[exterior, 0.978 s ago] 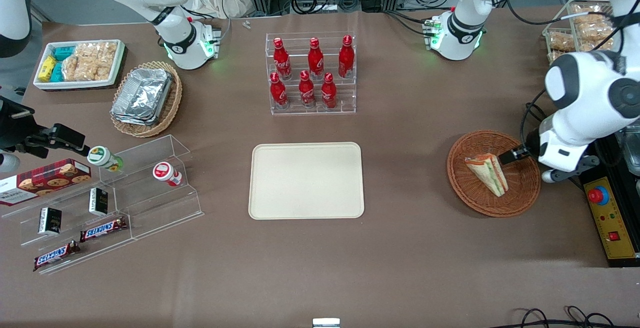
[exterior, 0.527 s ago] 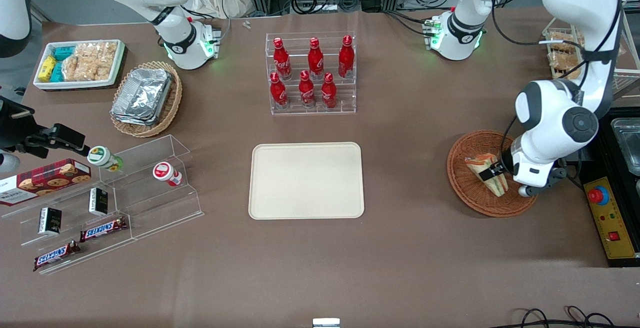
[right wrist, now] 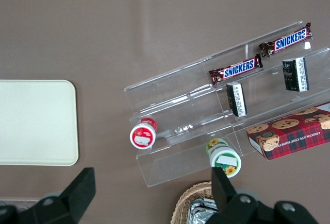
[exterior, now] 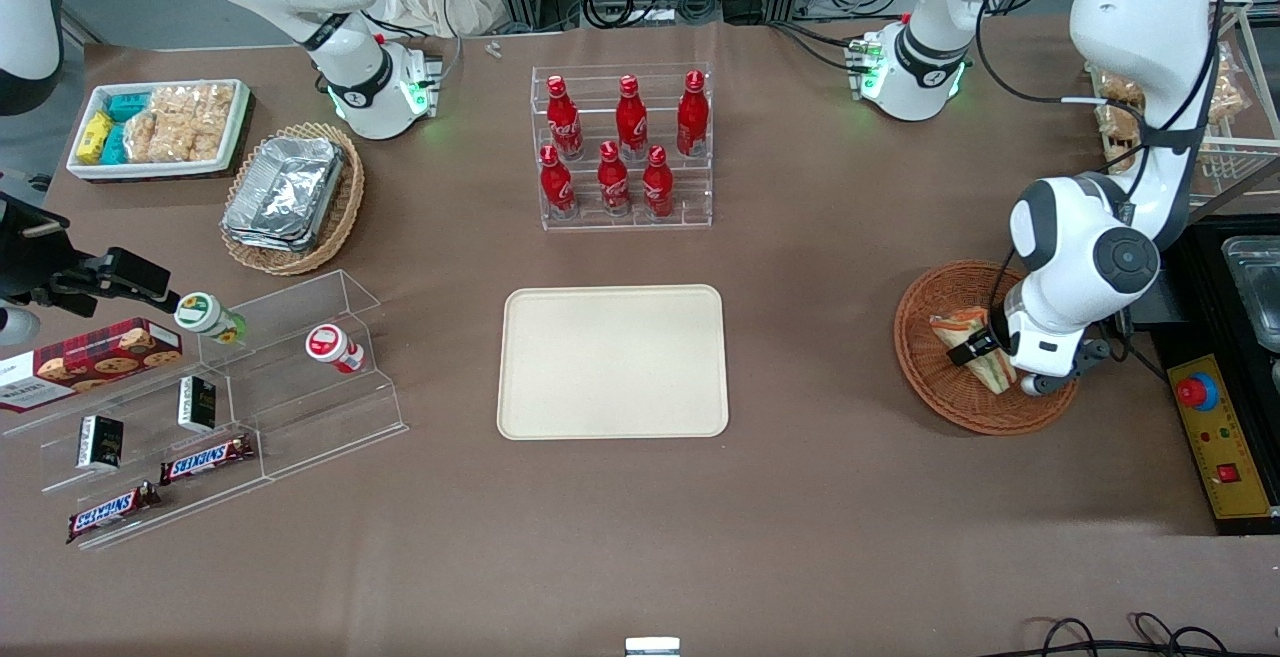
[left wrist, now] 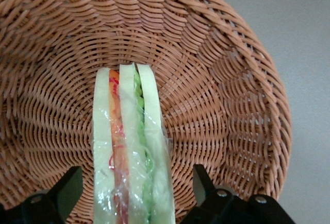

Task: Place sandwich from basket to tray
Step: 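Lift the sandwich out of the basket with the left gripper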

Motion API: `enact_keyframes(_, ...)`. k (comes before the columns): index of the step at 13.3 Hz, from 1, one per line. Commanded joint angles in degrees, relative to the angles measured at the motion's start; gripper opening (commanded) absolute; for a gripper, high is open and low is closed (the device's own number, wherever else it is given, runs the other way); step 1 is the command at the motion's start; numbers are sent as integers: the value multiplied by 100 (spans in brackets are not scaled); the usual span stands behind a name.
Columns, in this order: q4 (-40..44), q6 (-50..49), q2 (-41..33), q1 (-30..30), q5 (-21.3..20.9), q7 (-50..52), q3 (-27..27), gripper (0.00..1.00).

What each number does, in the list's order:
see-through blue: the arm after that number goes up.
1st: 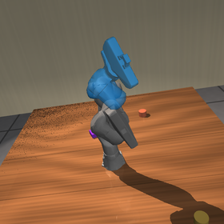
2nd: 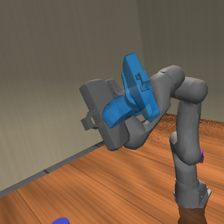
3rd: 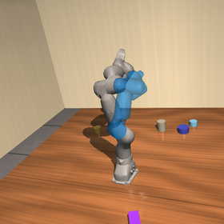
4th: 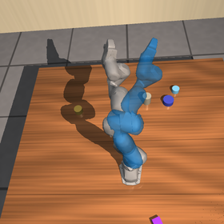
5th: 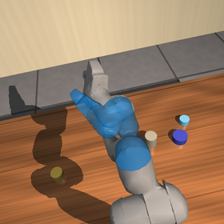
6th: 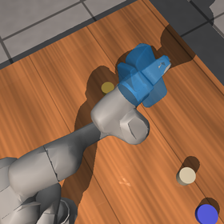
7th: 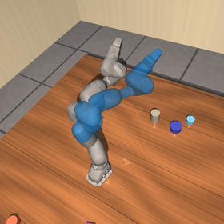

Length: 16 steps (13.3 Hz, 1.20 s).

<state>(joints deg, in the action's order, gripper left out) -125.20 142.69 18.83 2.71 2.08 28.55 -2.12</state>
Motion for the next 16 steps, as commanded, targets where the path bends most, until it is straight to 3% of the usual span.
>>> enact_keyframes(1,39,119,-1,28,38,221,-34,32)
enact_keyframes(2,117,14,-71,28,21,256,-34,11)
enact_keyframes(3,231,-257,-203,28,21,309,-34,0)
enact_keyframes(8,1495,-2645,-765,28,-32,652,-34,0)
enact_keyframes(12,3164,-4799,-811,72,-32,652,10,0)
enact_keyframes(16,3616,-5443,-906,168,-6,565,413,0)
